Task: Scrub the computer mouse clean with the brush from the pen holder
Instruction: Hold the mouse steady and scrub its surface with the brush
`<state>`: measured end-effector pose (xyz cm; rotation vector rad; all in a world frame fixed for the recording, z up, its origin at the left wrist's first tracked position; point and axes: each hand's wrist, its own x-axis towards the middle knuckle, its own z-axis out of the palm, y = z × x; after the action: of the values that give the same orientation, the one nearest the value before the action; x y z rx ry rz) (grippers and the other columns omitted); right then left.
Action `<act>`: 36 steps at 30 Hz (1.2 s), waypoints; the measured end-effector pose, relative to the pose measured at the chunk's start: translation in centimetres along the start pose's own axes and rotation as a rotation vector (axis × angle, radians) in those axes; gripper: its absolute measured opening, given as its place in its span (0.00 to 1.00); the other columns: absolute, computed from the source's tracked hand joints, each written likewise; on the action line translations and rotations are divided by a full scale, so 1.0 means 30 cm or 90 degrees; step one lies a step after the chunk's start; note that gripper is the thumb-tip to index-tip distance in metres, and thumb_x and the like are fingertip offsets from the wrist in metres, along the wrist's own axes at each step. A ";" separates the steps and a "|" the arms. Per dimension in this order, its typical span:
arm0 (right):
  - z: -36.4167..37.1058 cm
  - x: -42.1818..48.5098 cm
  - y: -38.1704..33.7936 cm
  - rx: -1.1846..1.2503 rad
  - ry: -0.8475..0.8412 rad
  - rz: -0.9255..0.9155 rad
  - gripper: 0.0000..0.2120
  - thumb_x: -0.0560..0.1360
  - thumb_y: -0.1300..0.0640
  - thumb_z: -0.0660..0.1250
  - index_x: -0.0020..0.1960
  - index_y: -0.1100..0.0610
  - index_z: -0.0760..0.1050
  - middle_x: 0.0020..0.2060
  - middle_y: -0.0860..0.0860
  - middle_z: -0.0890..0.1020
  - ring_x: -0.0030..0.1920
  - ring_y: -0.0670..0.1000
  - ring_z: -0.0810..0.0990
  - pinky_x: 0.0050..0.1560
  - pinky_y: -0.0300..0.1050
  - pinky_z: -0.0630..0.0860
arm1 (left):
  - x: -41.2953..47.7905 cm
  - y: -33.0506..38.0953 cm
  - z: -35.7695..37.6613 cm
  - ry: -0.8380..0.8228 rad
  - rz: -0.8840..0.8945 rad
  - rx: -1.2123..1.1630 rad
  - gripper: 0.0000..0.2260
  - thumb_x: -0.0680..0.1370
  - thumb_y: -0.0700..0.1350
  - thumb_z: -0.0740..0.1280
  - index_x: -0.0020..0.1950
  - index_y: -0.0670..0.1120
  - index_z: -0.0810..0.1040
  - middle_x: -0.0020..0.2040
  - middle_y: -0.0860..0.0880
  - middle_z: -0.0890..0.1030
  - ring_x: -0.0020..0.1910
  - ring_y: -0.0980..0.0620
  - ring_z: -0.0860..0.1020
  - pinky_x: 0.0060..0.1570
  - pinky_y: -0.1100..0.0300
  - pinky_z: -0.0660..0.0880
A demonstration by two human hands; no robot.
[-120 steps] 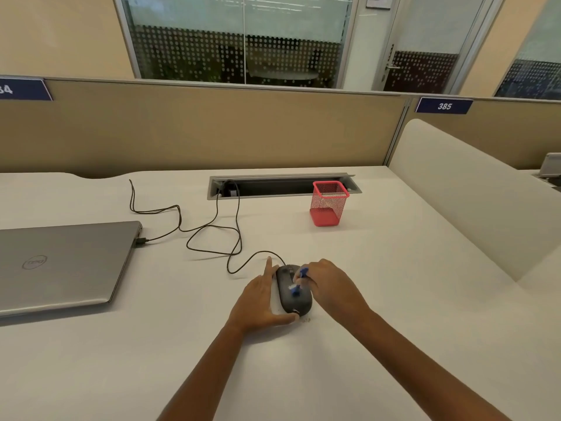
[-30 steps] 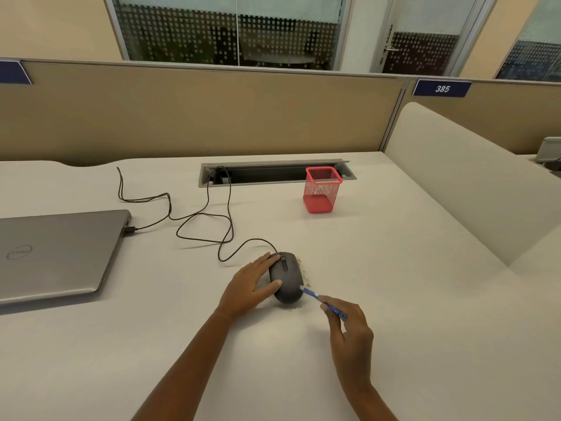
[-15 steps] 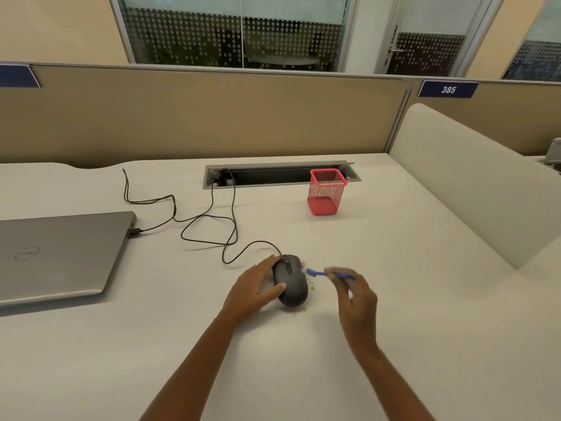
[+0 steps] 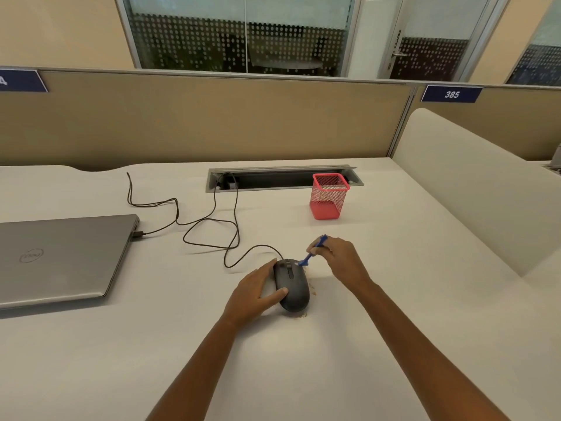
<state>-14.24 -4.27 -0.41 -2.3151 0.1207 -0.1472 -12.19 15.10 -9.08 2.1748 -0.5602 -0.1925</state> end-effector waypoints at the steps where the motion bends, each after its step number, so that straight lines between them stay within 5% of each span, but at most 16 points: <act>1: -0.010 -0.022 0.005 0.000 0.001 -0.002 0.11 0.77 0.65 0.59 0.51 0.67 0.79 0.50 0.62 0.83 0.52 0.59 0.80 0.51 0.37 0.70 | 0.001 -0.002 0.001 0.001 -0.001 0.001 0.32 0.69 0.61 0.62 0.71 0.56 0.60 0.69 0.55 0.69 0.62 0.60 0.66 0.58 0.63 0.62; 3: -0.021 -0.072 0.013 0.001 0.001 -0.009 0.10 0.77 0.66 0.60 0.49 0.67 0.80 0.49 0.62 0.84 0.50 0.59 0.80 0.46 0.33 0.68 | 0.002 -0.005 0.003 0.002 -0.002 0.002 0.33 0.69 0.62 0.61 0.72 0.55 0.59 0.69 0.55 0.68 0.65 0.57 0.67 0.59 0.63 0.62; 7: -0.025 -0.167 0.042 -0.012 -0.036 0.022 0.10 0.77 0.65 0.60 0.51 0.66 0.79 0.50 0.61 0.83 0.51 0.58 0.80 0.52 0.39 0.72 | 0.002 -0.004 0.004 0.008 0.000 0.001 0.33 0.69 0.62 0.61 0.72 0.54 0.59 0.69 0.55 0.68 0.66 0.55 0.67 0.60 0.63 0.62; 13: -0.042 -0.162 0.009 0.035 0.013 0.011 0.09 0.76 0.65 0.62 0.49 0.66 0.80 0.48 0.60 0.84 0.47 0.54 0.80 0.43 0.25 0.70 | 0.001 -0.002 0.001 0.009 -0.004 0.004 0.35 0.69 0.62 0.61 0.73 0.52 0.58 0.71 0.54 0.67 0.67 0.55 0.66 0.62 0.63 0.61; 18: -0.009 -0.013 -0.067 -0.048 0.043 -0.034 0.11 0.77 0.63 0.59 0.53 0.65 0.79 0.52 0.61 0.83 0.54 0.60 0.79 0.58 0.47 0.72 | 0.001 0.003 -0.003 -0.005 -0.011 0.010 0.35 0.69 0.63 0.61 0.73 0.52 0.58 0.71 0.53 0.67 0.68 0.54 0.66 0.64 0.59 0.63; 24: 0.029 0.056 -0.117 -0.196 -0.117 0.025 0.13 0.79 0.60 0.57 0.59 0.61 0.76 0.58 0.62 0.78 0.57 0.60 0.76 0.61 0.46 0.70 | -0.001 0.008 -0.003 -0.008 -0.019 0.011 0.36 0.68 0.63 0.61 0.73 0.52 0.57 0.72 0.52 0.65 0.69 0.53 0.65 0.65 0.58 0.62; 31: -0.034 -0.054 -0.144 -0.251 -0.230 -0.043 0.12 0.78 0.59 0.59 0.56 0.61 0.77 0.53 0.63 0.79 0.47 0.55 0.73 0.43 0.38 0.65 | -0.001 0.012 -0.005 -0.005 -0.009 0.013 0.36 0.68 0.62 0.60 0.73 0.50 0.57 0.72 0.51 0.65 0.69 0.53 0.65 0.63 0.62 0.60; 36: -0.054 -0.038 -0.174 -0.238 -0.128 -0.070 0.13 0.79 0.59 0.58 0.57 0.58 0.77 0.55 0.61 0.79 0.50 0.56 0.75 0.47 0.39 0.65 | 0.001 0.016 -0.007 -0.006 -0.009 0.009 0.36 0.68 0.62 0.61 0.73 0.50 0.58 0.72 0.51 0.66 0.68 0.53 0.66 0.62 0.62 0.61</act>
<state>-15.40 -1.75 4.44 -2.6950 -0.0888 0.0604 -12.25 15.00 -8.56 2.1929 -0.5536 -0.2062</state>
